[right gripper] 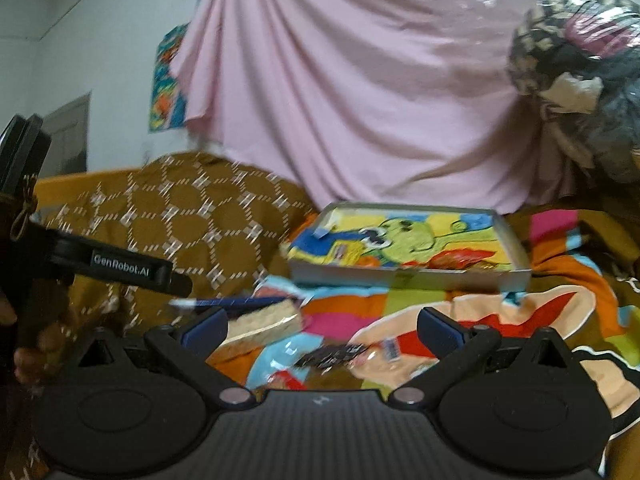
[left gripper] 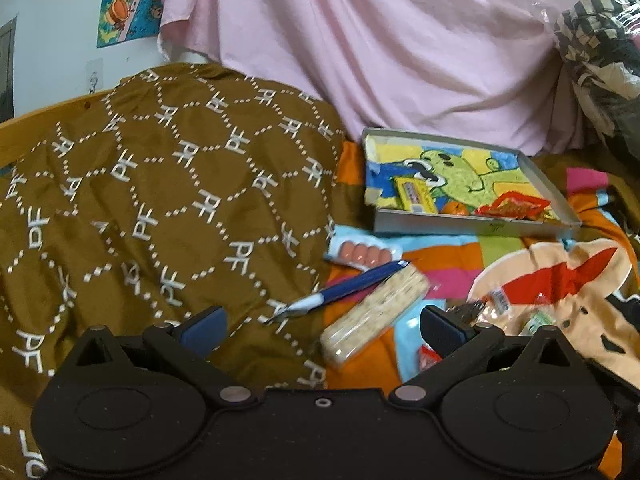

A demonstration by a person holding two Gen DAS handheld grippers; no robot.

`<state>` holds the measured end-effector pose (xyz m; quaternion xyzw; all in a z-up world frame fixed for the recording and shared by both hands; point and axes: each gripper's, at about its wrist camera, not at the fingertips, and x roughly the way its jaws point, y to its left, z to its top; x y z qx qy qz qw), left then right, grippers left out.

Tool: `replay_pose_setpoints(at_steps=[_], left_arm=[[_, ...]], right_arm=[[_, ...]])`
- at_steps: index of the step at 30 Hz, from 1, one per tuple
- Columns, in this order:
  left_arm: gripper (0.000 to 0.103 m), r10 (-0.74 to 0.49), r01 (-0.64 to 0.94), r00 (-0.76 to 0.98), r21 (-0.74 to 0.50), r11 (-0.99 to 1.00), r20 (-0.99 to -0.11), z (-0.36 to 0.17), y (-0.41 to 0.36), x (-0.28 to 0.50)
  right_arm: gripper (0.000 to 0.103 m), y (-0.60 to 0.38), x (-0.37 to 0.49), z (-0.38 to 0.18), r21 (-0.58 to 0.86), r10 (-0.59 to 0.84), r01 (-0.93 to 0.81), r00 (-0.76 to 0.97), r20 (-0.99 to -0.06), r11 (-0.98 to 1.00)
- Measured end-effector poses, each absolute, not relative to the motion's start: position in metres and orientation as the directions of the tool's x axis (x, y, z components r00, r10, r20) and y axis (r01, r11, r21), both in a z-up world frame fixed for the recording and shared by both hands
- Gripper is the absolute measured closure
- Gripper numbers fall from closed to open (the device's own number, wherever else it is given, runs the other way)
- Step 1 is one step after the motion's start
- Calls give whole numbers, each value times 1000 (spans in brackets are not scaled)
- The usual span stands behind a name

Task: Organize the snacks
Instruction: 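Withdraw both open tools from the box lid back over the snack pile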

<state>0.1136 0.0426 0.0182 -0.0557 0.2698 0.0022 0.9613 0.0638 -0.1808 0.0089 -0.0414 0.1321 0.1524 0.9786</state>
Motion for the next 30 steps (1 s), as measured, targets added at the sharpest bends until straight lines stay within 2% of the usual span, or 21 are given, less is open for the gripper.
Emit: replay_pose_setpoints(at_steps=[7, 17, 22, 30], left_arm=[[1, -43, -16, 828, -100, 995, -558, 2, 54, 113], [1, -83, 38, 784, -86, 996, -615, -15, 60, 118], [1, -120, 103, 771, -64, 993, -625, -17, 57, 130], [1, -197, 202, 761, -63, 977, -618, -17, 51, 157]], right_arm=[[0, -160, 69, -4, -83, 304, -357, 878, -370, 930], [0, -148, 83, -22, -23, 362, -427, 793, -490, 904], [0, -137, 87, -32, -44, 365, -459, 758, -540, 887], [0, -128, 118, -49, 82, 400, -453, 669, -626, 888]])
